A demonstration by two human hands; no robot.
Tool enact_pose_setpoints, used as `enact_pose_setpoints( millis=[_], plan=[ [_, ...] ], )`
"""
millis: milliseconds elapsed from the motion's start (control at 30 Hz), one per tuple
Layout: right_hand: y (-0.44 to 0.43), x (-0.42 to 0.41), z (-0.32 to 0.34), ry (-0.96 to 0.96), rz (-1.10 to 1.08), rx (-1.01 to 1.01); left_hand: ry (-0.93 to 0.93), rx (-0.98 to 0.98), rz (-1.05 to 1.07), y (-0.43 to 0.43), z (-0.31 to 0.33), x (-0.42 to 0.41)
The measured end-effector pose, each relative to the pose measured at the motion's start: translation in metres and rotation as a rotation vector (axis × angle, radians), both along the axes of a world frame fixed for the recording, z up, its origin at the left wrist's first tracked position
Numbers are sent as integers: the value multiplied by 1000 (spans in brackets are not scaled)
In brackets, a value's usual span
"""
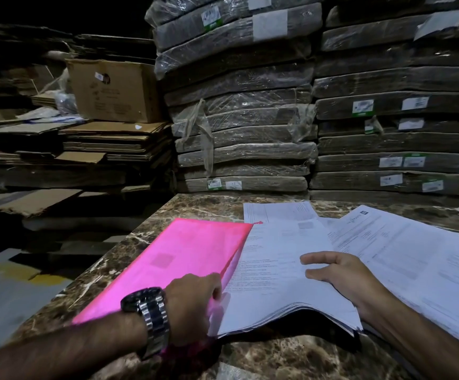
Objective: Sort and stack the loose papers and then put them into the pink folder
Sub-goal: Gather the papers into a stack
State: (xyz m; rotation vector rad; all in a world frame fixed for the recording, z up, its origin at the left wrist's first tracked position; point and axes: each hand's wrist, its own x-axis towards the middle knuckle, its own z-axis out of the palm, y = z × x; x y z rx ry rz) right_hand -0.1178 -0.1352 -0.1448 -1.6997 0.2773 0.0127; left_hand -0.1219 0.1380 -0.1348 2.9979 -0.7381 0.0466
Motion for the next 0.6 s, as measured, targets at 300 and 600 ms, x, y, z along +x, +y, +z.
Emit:
enact_pose_setpoints(
  millis=[300,600],
  plan=[
    [21,1,-8,-35,-36,43,-168,109,150,-1,-10,-10],
    [52,11,-17,-107,-48,-18,-92,22,196,-10,-3,2]
  ],
)
